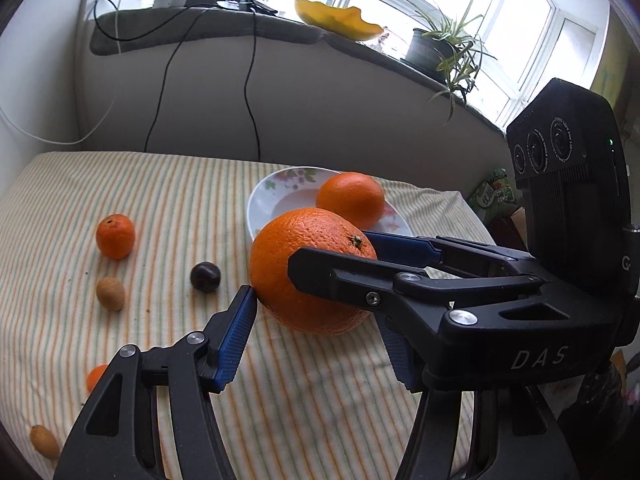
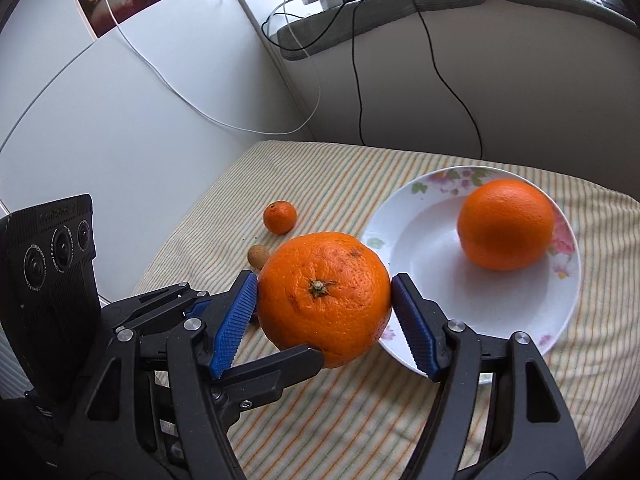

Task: Organize fruits
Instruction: 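Lift the tangerine with the right gripper and carry it to the plate, then lower the tangerine beside the orange and open the right gripper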

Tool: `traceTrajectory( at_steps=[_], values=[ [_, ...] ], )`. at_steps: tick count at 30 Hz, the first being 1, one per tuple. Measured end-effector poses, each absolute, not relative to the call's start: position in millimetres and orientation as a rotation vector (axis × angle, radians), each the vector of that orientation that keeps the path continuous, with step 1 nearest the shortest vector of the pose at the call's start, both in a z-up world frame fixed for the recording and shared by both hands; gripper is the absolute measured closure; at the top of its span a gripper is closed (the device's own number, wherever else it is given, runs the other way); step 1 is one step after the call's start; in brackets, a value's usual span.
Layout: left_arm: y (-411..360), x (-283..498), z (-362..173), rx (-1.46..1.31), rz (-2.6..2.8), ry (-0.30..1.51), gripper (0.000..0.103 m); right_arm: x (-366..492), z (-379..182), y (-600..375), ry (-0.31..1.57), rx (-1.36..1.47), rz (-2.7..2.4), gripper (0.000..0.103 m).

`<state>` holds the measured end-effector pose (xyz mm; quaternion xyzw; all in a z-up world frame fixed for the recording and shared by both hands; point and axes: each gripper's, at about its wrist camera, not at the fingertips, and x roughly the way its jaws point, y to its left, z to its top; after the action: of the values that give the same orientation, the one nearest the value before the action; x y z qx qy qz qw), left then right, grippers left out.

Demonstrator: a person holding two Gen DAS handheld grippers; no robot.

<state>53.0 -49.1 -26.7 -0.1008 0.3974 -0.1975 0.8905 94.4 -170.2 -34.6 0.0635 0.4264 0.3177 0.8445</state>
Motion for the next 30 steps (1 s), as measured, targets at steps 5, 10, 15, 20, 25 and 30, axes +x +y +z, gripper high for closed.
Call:
traceTrajectory(
  at_steps=[5,10,15,20,25,30],
  values=[
    [-68,58,-27,-0.197,-0.447,0.831,0.043,87,-37,-192,0.893,0.150,0.630,0.031],
    [-82,64,-29,-0.190,-0.471,0.844,0.043,94,-41,-206,0.894,0.167,0.601,0.031],
    [-93,71,-29,-0.184,-0.484,0.850,0.043,96,-42,-216,0.890,0.179,0.582,0.031],
    [-98,74,-30,-0.177,-0.492,0.856,0.043,100,-44,-219,0.888,0.186,0.569,0.031],
    [-101,76,-32,-0.174,-0.494,0.861,0.043,100,-46,-221,0.890,0.193,0.559,0.031],
    [-102,77,-35,-0.168,-0.496,0.869,0.043,102,-48,-223,0.897,0.195,0.557,0.031]
  ],
)
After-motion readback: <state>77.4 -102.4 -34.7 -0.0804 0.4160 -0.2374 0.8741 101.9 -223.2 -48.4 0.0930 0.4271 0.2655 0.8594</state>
